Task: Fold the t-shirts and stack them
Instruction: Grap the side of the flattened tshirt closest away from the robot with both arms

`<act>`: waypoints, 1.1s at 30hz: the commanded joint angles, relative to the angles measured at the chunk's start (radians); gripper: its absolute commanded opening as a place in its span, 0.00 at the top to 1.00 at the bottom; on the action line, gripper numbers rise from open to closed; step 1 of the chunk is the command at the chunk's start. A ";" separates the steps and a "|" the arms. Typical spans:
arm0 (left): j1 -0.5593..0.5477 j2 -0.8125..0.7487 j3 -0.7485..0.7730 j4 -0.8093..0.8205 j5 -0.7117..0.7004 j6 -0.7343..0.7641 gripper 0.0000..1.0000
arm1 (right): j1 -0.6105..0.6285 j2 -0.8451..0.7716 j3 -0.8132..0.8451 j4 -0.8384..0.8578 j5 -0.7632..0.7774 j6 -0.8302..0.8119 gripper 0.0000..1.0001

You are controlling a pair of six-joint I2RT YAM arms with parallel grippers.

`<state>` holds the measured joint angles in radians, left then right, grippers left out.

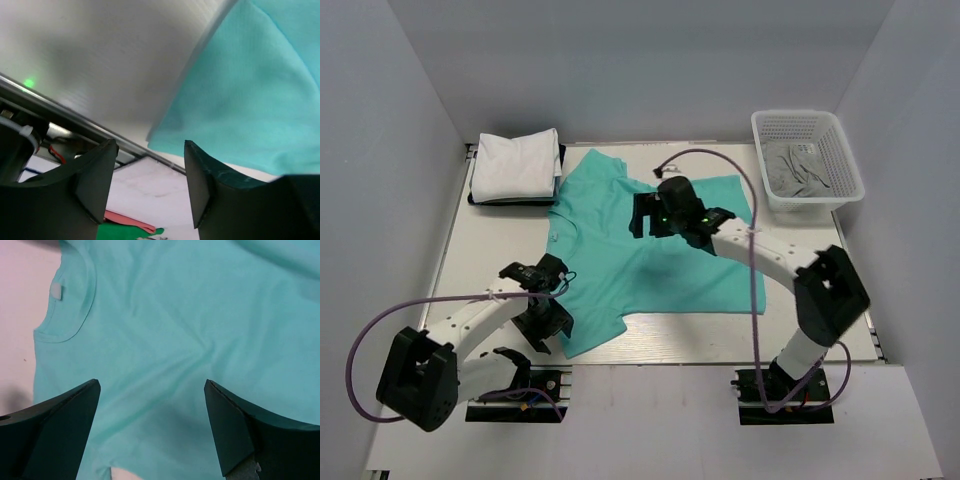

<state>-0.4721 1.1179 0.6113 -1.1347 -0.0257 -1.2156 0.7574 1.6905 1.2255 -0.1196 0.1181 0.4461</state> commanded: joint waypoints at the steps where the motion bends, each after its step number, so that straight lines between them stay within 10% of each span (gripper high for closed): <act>1: -0.017 0.037 -0.025 0.105 0.021 0.053 0.35 | -0.067 -0.097 -0.073 -0.170 0.084 0.103 0.10; 17: -0.098 0.118 -0.107 0.164 0.076 0.123 0.45 | -0.377 -0.598 -0.606 -0.457 0.212 0.298 0.10; 27: -0.108 0.204 -0.107 0.216 0.076 0.114 1.00 | -0.475 -0.592 -0.687 -0.489 0.190 0.333 0.14; 33: -0.108 0.200 -0.061 0.185 0.056 0.114 1.00 | -0.507 -0.554 -0.727 -0.425 0.109 0.332 0.28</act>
<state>-0.5720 1.3098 0.5556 -0.9768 0.1535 -1.0966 0.2623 1.1164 0.5171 -0.5751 0.2737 0.7513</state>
